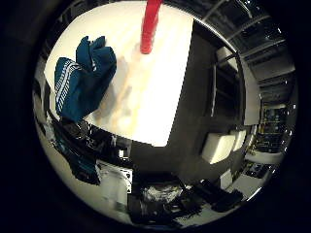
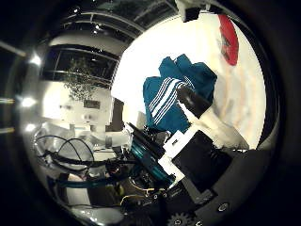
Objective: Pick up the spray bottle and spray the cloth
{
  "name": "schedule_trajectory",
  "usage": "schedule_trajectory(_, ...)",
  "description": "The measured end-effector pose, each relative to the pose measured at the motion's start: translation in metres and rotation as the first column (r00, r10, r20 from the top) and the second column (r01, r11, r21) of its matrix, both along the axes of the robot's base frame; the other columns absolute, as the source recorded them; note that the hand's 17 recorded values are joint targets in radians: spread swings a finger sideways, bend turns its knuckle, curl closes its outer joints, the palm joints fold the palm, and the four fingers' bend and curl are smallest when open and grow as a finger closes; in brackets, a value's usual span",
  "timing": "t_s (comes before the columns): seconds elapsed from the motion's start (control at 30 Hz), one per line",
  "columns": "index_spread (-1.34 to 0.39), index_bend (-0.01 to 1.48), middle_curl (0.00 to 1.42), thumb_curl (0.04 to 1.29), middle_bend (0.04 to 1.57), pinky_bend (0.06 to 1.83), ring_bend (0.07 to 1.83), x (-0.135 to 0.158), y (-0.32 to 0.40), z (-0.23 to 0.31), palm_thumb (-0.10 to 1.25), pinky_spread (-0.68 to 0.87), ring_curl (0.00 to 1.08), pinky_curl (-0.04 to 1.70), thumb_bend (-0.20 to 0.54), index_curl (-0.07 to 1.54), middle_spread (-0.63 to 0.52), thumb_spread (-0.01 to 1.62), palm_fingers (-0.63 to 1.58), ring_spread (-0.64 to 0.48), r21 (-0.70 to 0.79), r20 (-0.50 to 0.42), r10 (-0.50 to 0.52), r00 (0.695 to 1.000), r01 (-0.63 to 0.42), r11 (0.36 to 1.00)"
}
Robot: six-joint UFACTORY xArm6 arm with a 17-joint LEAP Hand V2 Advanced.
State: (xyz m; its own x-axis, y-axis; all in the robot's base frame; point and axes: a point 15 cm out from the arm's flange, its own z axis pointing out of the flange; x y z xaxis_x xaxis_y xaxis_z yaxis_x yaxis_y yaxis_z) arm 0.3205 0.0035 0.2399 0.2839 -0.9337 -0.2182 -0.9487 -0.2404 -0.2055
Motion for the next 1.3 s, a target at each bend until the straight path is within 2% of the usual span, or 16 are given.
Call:
schedule_trajectory(0.1,-0.4,0.19,0.32,0.51,0.19,0.28,0.52,0.001,-0.001,0.001,0.75,0.46,0.19,0.34,-0.021,0.41,-0.03,1.05,0.47,0.1,0.007,0.001,-0.018,1.0,0.018,1.0)
schedule_trajectory(0.33,-0.35,0.15,0.34,0.5,0.22,0.33,0.54,-0.003,-0.022,-0.006,0.73,0.45,0.2,0.33,-0.024,0.37,-0.03,1.07,0.44,0.11,0.04,-0.028,-0.157,0.987,0.158,0.987)
schedule_trajectory(0.43,-0.32,0.13,0.35,0.49,0.26,0.37,0.55,-0.007,-0.028,-0.013,0.71,0.44,0.2,0.33,-0.025,0.33,-0.03,1.07,0.39,0.11,0.084,-0.048,-0.222,0.974,0.226,0.971)
schedule_trajectory(0.5,-0.29,0.14,0.35,0.47,0.23,0.43,0.57,-0.011,-0.03,-0.019,0.69,0.44,0.21,0.34,-0.027,0.31,-0.01,1.08,0.32,0.13,0.122,-0.065,-0.267,0.962,0.273,0.954)
schedule_trajectory(0.73,-0.22,0.16,0.34,0.42,0.2,0.49,0.49,-0.004,-0.049,-0.027,0.63,0.43,0.2,0.33,-0.028,0.28,0.09,1.09,0.14,0.19,0.186,-0.042,-0.399,0.916,0.4,0.898)
schedule_trajectory(1.07,-0.16,0.16,0.32,0.35,0.19,0.49,0.44,0.012,-0.067,-0.031,0.58,0.43,0.21,0.31,-0.027,0.28,0.19,1.08,0.05,0.24,0.328,-0.047,-0.556,0.83,0.539,0.776)
schedule_trajectory(1.2,-0.14,0.16,0.32,0.34,0.2,0.48,0.42,0.021,-0.088,-0.049,0.55,0.43,0.22,0.31,-0.028,0.28,0.2,1.07,0.04,0.25,0.401,-0.043,-0.639,0.768,0.599,0.693)
schedule_trajectory(1.3,-0.12,0.15,0.33,0.33,0.2,0.47,0.4,0.024,-0.099,-0.065,0.53,0.42,0.22,0.31,-0.029,0.27,0.21,1.06,0.02,0.25,0.452,-0.075,-0.687,0.723,0.639,0.623)
